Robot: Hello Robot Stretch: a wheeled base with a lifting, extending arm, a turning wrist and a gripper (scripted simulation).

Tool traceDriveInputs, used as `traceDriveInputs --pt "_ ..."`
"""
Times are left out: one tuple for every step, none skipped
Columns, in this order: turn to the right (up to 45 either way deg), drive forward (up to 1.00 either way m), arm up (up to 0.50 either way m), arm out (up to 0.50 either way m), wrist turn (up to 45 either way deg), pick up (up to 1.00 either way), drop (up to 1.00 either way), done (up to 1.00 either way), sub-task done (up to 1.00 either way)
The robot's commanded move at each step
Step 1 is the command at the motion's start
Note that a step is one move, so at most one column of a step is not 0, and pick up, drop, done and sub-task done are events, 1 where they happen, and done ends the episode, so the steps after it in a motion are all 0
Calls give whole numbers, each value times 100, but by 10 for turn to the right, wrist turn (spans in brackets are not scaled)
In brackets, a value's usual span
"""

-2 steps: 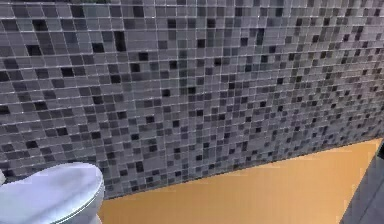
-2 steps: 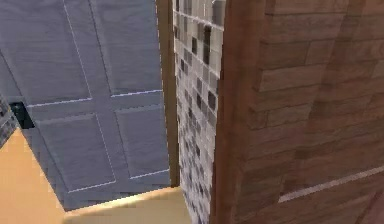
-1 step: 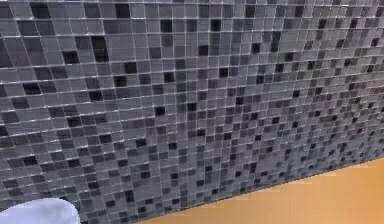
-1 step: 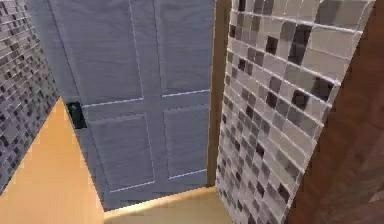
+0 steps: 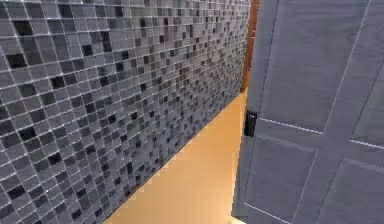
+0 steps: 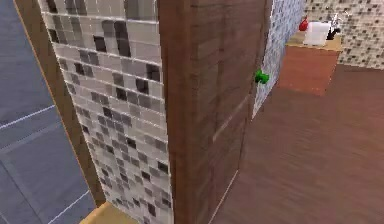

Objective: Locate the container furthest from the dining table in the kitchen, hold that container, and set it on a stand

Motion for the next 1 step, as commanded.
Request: traceDriveInputs --pt "0 85 0 0 0 0 0 0 0"
